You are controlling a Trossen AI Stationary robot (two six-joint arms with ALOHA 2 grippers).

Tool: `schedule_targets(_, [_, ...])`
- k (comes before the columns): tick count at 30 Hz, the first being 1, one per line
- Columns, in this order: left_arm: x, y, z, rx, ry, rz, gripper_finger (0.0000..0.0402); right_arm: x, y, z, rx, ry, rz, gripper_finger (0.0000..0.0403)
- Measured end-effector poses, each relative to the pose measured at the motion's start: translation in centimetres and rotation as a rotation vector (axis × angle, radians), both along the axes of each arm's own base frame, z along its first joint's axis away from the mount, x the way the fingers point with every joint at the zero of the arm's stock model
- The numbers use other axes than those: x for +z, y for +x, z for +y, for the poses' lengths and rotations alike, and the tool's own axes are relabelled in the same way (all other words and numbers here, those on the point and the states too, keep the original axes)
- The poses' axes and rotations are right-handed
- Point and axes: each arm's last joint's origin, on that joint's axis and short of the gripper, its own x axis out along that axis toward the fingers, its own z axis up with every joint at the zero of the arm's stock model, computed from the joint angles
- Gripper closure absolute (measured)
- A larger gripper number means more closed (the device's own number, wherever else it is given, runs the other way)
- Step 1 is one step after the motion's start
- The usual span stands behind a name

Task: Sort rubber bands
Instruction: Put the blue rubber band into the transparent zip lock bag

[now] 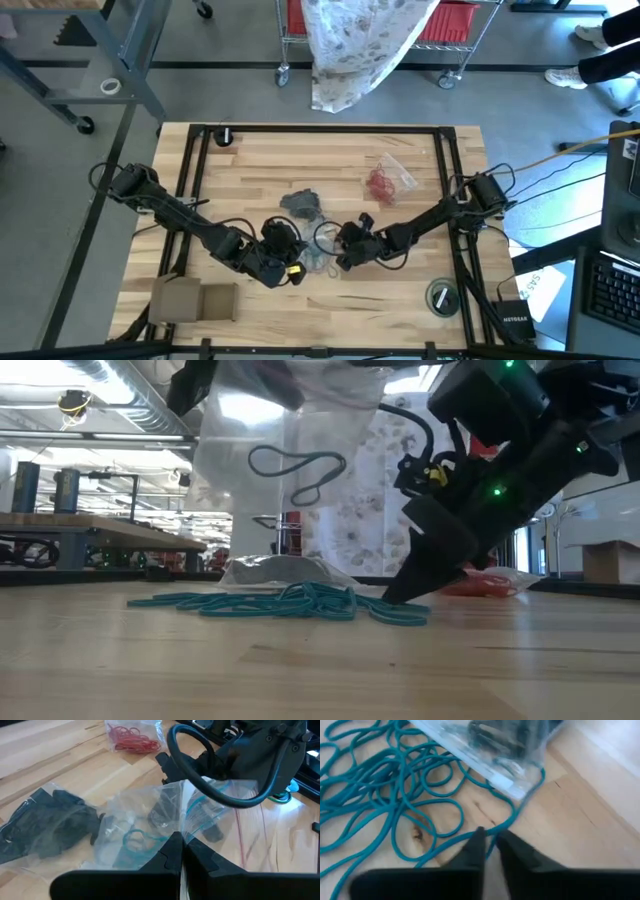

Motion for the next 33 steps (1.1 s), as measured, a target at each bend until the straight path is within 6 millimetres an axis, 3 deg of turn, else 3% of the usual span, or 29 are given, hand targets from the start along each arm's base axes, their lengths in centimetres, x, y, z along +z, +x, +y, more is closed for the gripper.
schedule_targets(2, [0.0, 0.0, 0.0, 0.0, 0.0, 0.001, 0.0401, 0.2, 0.2, 0.1, 0.04, -0.021, 0.014, 0.0392])
schedule_targets(9, [0.0, 0.0, 0.0, 0.001, -0.002, -0.002, 0.0401, 2.3, -0.1, 1.5, 0.148, -0.111, 0.123, 0.0401])
schedule_targets(16, [0.0, 0.0, 0.0, 0.005, -0.008, -0.005, 0.0401, 7.3, -1.5, 4.6, 0.249, -0.156, 0.114, 0.0402])
schedule_targets(22, [-0.1, 0.0, -0.1, 0.007, -0.02, -0.006, 0.0401, 13.1, -2.5, 7.3, 0.325, -0.223, 0.059, 0.0403])
schedule_targets(33, [-2.2, 1.6, -1.1, -0.023, -0.06, -0.012, 0.0401, 25.2, -2.1, 11.4, 0.558, -0.323, -0.176, 0.0403])
